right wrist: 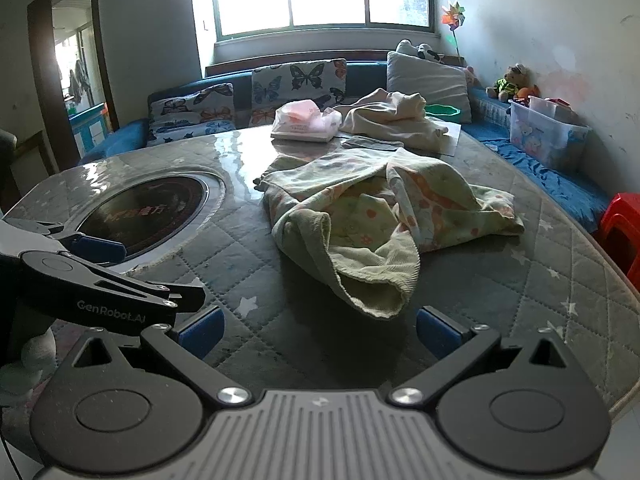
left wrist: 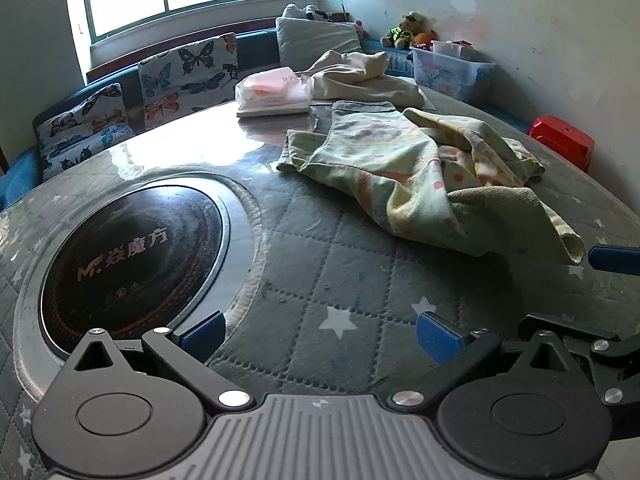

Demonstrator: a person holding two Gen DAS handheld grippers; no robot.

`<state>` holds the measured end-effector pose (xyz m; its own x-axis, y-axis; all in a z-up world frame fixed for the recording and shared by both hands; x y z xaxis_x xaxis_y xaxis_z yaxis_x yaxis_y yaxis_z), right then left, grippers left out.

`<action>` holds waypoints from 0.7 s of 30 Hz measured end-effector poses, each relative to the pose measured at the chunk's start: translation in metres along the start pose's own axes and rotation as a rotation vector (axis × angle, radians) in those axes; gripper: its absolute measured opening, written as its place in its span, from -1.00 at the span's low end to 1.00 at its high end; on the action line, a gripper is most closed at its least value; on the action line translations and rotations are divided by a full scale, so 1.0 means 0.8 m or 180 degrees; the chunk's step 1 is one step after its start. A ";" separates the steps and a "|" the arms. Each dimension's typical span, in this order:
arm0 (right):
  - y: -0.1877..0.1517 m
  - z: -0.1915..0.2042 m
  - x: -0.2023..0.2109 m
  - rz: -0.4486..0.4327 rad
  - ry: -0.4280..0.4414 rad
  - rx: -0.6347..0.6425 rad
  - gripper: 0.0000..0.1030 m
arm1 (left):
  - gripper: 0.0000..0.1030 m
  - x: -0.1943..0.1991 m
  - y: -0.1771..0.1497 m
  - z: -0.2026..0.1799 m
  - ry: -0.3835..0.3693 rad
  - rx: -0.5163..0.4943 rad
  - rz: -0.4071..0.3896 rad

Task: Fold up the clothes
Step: 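Move both grippers toward the crumpled green patterned shirt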

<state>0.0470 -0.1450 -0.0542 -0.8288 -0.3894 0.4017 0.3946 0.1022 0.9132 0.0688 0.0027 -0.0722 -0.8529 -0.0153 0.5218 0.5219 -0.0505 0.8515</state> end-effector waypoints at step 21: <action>0.005 -0.021 0.000 0.0001 -0.0052 0.0001 1.00 | 1.00 -0.012 0.008 -0.023 -0.0126 -0.0097 0.0136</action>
Point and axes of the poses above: each gripper's, at about its wrist camera, not at the fingertips, and x roughly against the way its jaws point, z to its left, y to its top, the point moved 10 cm from there along -x, roughly the way its jaws point, and after that the axes turned 15 degrees about -z, right-handed, at the moved point
